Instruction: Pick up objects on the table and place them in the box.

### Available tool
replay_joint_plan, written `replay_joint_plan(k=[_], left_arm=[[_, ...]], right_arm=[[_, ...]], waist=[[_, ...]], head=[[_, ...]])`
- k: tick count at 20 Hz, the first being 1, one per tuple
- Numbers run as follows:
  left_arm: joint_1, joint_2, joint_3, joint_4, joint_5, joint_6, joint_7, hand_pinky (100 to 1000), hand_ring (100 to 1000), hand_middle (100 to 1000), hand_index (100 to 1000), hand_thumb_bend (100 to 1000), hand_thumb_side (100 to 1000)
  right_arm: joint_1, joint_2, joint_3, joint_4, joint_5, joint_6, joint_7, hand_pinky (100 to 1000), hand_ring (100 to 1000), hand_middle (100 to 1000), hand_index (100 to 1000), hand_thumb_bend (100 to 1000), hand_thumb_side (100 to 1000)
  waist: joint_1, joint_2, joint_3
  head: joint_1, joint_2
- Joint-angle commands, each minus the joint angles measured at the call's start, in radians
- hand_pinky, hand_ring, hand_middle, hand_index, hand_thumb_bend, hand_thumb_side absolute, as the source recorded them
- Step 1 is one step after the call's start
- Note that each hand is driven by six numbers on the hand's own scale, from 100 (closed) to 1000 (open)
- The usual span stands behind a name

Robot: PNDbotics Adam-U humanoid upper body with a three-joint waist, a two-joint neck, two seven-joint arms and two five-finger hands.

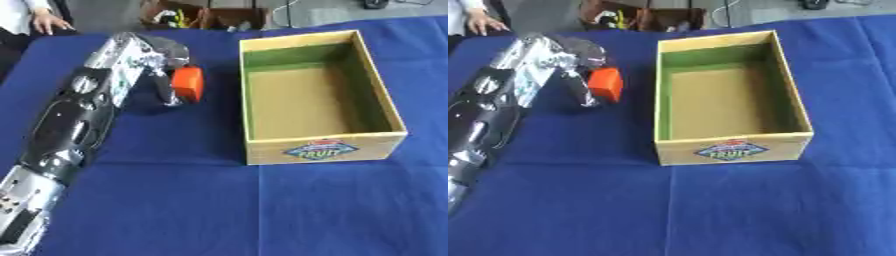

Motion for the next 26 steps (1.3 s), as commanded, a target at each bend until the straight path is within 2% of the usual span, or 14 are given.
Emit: replay_joint_plan(k=[1,6,11,16,22,26], left_arm=[[-0.025,0.033,0.001,-0.040,0.009,-0.005,0.025,180,410,343,670,100,249],[-0.046,0.027,0.003,-0.114,0.041,-0.004,0.051,168,401,334,668,100,246],[-0.076,0.007,-0.018,-0.229,0.072,-0.012,0.073,164,401,331,667,100,242],[-0.108,-0.039,-0.032,-0.329,0.098,0.000,0.074,153,391,325,665,100,244],[-0.141,-0.135,-0.042,-0.350,0.121,0.028,0.103,122,356,313,658,100,246],[-0.147,-0.190,-0.066,-0.310,0.113,0.035,0.156,122,359,311,657,100,245]], right_arm=[[0.001,-0.011,0.003,-0.015,-0.001,0.001,-0.002,815,961,706,940,100,974],[0.004,-0.014,0.000,-0.015,-0.006,-0.001,-0.006,815,960,706,940,100,972],[0.003,-0.019,-0.001,-0.015,-0.013,-0.009,-0.010,815,958,706,939,100,971],[0.001,-0.020,0.003,-0.015,-0.015,-0.013,-0.008,815,959,706,940,100,971],[-0.001,-0.016,0.004,-0.015,-0.014,-0.013,-0.005,815,959,706,941,100,973],[-0.004,-0.017,0.004,-0.015,-0.014,-0.015,-0.006,815,959,706,943,100,975]], waist=[[-0.004,-0.030,0.003],[-0.006,-0.038,0.006],[-0.006,-0.041,0.004],[-0.005,-0.036,-0.002],[0.001,-0.033,-0.015],[0.007,-0.032,-0.021]], head=[[-0.005,0.004],[-0.009,0.013],[-0.010,0.039],[-0.009,0.038],[0.000,0.035],[0.001,0.034]])
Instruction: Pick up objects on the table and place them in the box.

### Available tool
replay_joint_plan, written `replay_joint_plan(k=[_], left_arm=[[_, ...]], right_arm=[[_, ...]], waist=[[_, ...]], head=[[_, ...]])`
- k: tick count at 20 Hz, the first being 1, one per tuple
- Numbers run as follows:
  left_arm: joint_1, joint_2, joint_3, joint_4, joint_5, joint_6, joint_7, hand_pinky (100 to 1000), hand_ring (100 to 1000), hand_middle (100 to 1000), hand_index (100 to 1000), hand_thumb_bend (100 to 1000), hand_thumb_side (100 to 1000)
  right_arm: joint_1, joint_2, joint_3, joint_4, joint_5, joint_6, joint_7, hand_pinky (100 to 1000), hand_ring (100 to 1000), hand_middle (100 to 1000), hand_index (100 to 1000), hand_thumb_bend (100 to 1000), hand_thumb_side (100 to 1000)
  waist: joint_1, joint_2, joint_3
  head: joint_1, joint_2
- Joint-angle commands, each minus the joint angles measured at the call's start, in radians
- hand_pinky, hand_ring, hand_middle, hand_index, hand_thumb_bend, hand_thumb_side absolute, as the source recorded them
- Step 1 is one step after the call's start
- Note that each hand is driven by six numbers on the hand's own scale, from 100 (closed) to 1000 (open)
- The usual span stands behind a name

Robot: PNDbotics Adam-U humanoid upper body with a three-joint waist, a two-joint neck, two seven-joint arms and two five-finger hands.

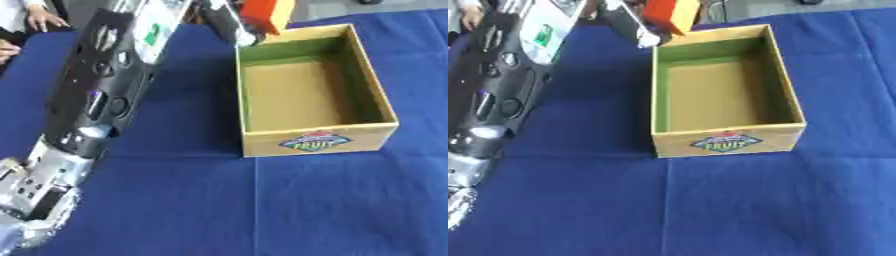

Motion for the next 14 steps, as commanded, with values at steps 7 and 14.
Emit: replay_joint_plan(k=[7,14], left_arm=[[-0.031,-0.098,-0.050,0.153,-0.072,-0.026,0.075,130,370,315,660,100,244],[-0.017,-0.145,-0.081,0.271,-0.167,-0.036,0.115,150,391,324,667,100,232]], right_arm=[[-0.018,-0.013,0.006,-0.015,-0.007,0.000,0.008,816,961,705,945,100,979],[-0.030,-0.008,0.010,-0.015,-0.011,0.006,0.014,816,963,705,947,100,984]], waist=[[0.006,-0.009,-0.019],[0.012,0.000,-0.030]], head=[[0.011,-0.009],[0.014,-0.017]])
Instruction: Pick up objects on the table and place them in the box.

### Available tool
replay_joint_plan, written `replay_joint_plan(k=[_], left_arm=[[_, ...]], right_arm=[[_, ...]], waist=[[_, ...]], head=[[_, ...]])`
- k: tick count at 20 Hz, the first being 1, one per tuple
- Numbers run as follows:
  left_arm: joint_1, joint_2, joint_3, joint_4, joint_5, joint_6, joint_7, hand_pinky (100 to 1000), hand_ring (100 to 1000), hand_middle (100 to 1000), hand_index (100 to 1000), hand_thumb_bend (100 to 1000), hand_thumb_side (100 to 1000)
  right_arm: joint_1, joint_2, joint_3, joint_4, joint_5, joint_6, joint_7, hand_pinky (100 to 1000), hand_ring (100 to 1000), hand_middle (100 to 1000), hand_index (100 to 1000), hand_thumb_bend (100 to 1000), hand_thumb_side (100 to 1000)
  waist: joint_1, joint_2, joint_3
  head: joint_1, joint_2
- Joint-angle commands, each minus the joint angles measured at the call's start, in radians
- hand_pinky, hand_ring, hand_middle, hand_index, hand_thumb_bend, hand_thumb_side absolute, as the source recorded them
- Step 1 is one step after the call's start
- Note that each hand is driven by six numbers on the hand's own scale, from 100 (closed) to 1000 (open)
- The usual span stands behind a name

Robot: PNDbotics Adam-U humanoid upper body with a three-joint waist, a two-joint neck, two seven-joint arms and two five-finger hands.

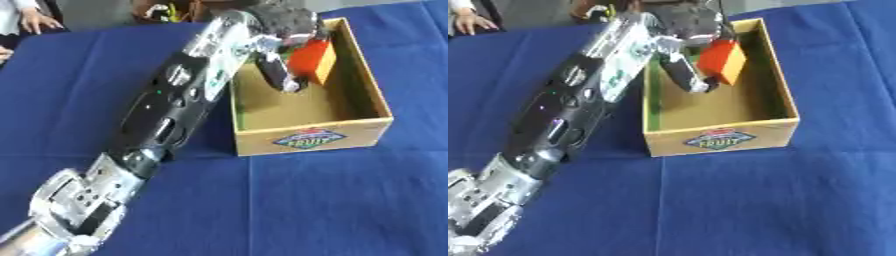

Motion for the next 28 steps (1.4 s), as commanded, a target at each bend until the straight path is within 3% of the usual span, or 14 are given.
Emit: replay_joint_plan(k=[1,10,11,12,14,20,21,23,24,28], left_arm=[[-0.016,-0.012,-0.015,0.020,-0.043,-0.004,0.022,157,396,327,670,100,228],[-0.005,-0.047,-0.048,0.090,-0.165,0.021,0.020,226,455,381,722,100,244],[-0.001,-0.052,-0.047,0.100,-0.179,0.021,0.018,274,488,434,770,100,256],[0.001,-0.056,-0.045,0.107,-0.193,0.019,0.014,373,573,558,845,100,337],[0.005,-0.066,-0.039,0.114,-0.220,0.006,0.016,469,664,662,895,100,424],[0.012,-0.080,-0.019,0.128,-0.301,-0.045,0.019,731,903,894,1000,100,578],[0.013,-0.082,-0.014,0.129,-0.314,-0.051,0.019,810,962,952,1000,168,702],[0.014,-0.085,-0.002,0.131,-0.341,-0.059,0.023,867,1000,1000,1000,331,915],[0.015,-0.087,0.004,0.132,-0.353,-0.061,0.029,878,1000,1000,1000,388,978],[0.012,-0.087,0.027,0.130,-0.355,-0.064,0.060,907,1000,1000,1000,583,1000]], right_arm=[[-0.013,-0.008,0.007,-0.015,-0.012,0.002,0.007,816,963,705,948,100,985],[-0.015,-0.007,0.008,-0.015,-0.016,-0.001,0.010,817,963,704,948,100,986],[-0.016,-0.007,0.008,-0.015,-0.016,-0.001,0.011,817,963,704,948,100,987],[-0.016,-0.006,0.008,-0.015,-0.016,-0.001,0.011,817,963,704,948,100,987],[-0.016,-0.006,0.007,-0.015,-0.016,-0.001,0.011,817,963,704,948,100,987],[-0.015,-0.004,0.007,-0.015,-0.015,0.002,0.012,817,964,704,949,100,988],[-0.015,-0.004,0.007,-0.015,-0.015,0.002,0.013,817,964,704,949,100,988],[-0.015,-0.005,0.007,-0.015,-0.016,0.002,0.013,817,964,704,948,100,988],[-0.014,-0.005,0.007,-0.015,-0.016,0.002,0.013,817,964,704,948,100,988],[-0.014,-0.005,0.006,-0.015,-0.017,0.003,0.015,817,964,704,949,100,988]], waist=[[-0.006,-0.016,-0.002],[-0.007,-0.012,-0.011],[-0.007,-0.012,-0.011],[-0.007,-0.012,-0.011],[-0.008,-0.011,-0.011],[-0.008,-0.011,-0.010],[-0.008,-0.012,-0.010],[-0.008,-0.012,-0.010],[-0.008,-0.013,-0.010],[-0.007,-0.016,-0.009]], head=[[0.004,-0.011],[0.008,-0.025],[0.007,-0.026],[0.006,-0.026],[0.006,-0.025],[0.005,-0.022],[0.005,-0.021],[0.005,-0.021],[0.005,-0.021],[0.002,-0.018]])
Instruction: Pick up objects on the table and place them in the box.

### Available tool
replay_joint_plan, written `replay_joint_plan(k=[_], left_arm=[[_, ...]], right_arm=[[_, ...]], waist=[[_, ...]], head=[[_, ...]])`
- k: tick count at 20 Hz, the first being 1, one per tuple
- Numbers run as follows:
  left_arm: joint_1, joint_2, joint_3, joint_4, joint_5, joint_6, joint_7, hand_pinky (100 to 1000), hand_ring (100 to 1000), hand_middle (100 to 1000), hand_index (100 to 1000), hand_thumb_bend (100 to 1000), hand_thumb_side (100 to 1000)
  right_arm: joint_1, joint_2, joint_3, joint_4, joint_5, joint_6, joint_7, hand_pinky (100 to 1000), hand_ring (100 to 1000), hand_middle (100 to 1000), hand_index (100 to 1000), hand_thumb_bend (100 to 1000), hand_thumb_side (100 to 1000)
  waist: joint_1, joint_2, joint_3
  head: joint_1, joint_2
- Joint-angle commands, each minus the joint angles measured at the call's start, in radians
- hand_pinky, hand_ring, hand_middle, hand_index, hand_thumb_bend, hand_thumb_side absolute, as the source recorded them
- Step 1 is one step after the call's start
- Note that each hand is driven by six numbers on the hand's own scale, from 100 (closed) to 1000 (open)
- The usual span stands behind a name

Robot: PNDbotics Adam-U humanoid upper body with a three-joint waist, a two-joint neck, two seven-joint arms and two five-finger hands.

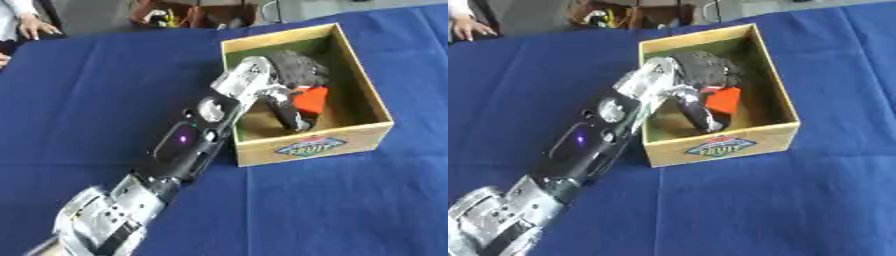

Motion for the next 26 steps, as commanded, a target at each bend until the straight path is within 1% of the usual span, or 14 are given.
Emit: replay_joint_plan(k=[1,3,6,10,11,12,13,14,15,18,19,20,22,26], left_arm=[[-0.013,0.002,0.021,-0.002,0.000,-0.005,0.021,908,1000,1000,1000,618,1000],[-0.017,0.007,0.033,-0.001,0.020,-0.005,0.029,900,1000,1000,1000,703,1000],[-0.022,0.014,0.050,0.011,0.058,-0.013,0.033,895,1000,1000,1000,698,1000],[-0.031,0.024,0.073,0.035,0.112,-0.025,0.010,921,1000,1000,1000,731,1000],[-0.033,0.027,0.074,0.038,0.125,-0.031,0.002,921,1000,1000,1000,715,1000],[-0.035,0.029,0.076,0.036,0.137,-0.035,-0.001,914,1000,1000,1000,585,1000],[-0.036,0.032,0.077,0.031,0.144,-0.035,0.003,912,1000,1000,1000,542,1000],[-0.036,0.034,0.078,0.025,0.147,-0.031,0.010,917,1000,1000,1000,446,1000],[-0.036,0.035,0.077,0.022,0.145,-0.024,0.017,920,1000,1000,1000,425,1000],[-0.034,0.038,0.076,0.020,0.133,-0.008,0.033,917,1000,1000,1000,424,1000],[-0.034,0.039,0.078,0.016,0.135,-0.002,0.040,915,1000,1000,1000,367,1000],[-0.034,0.040,0.081,0.010,0.138,0.003,0.046,914,1000,1000,1000,402,1000],[-0.034,0.045,0.089,-0.024,0.162,0.014,0.056,907,1000,1000,1000,341,1000],[-0.034,0.080,0.100,-0.143,0.247,0.031,0.048,894,991,1000,1000,309,989]], right_arm=[[-0.006,-0.006,0.001,-0.015,-0.009,-0.002,0.004,817,964,703,949,100,988],[-0.006,-0.007,0.001,-0.015,-0.010,-0.002,0.004,818,964,703,949,100,988],[-0.007,-0.007,0.001,-0.015,-0.012,-0.001,0.006,817,964,702,949,100,988],[-0.010,-0.007,0.002,-0.015,-0.013,0.000,0.008,818,965,702,948,100,988],[-0.010,-0.007,0.002,-0.015,-0.013,0.001,0.008,818,965,702,948,100,989],[-0.010,-0.006,0.002,-0.015,-0.013,0.001,0.008,818,965,702,947,100,989],[-0.011,-0.006,0.002,-0.015,-0.012,0.001,0.009,818,965,702,946,100,990],[-0.011,-0.006,0.003,-0.015,-0.012,0.002,0.010,818,965,701,943,100,990],[-0.012,-0.005,0.003,-0.015,-0.012,0.002,0.011,818,966,701,941,100,990],[-0.011,-0.004,0.003,-0.015,-0.010,0.003,0.011,818,966,701,942,100,991],[-0.011,-0.004,0.003,-0.015,-0.010,0.004,0.012,818,966,701,942,100,986],[-0.010,-0.004,0.002,-0.015,-0.009,0.005,0.012,818,966,701,942,100,992],[-0.010,-0.004,0.002,-0.015,-0.009,0.007,0.013,818,967,701,942,100,993],[-0.006,-0.004,-0.001,-0.015,-0.008,0.009,0.012,818,966,701,942,100,992]], waist=[[-0.007,-0.021,0.000],[-0.006,-0.022,-0.001],[-0.005,-0.021,-0.002],[-0.002,-0.020,-0.005],[-0.001,-0.019,-0.005],[0.000,-0.019,-0.005],[0.001,-0.017,-0.005],[0.002,-0.016,-0.006],[0.002,-0.015,-0.007],[0.003,-0.014,-0.007],[0.003,-0.014,-0.006],[0.003,-0.014,-0.005],[0.004,-0.016,-0.002],[0.003,-0.020,0.004]], head=[[-0.003,0.001],[-0.006,0.003],[-0.009,0.005],[-0.016,0.004],[-0.018,0.004],[-0.018,0.002],[-0.019,0.001],[-0.019,0.000],[-0.019,-0.001],[-0.021,-0.001],[-0.022,-0.001],[-0.023,-0.001],[-0.027,-0.001],[-0.034,0.003]])
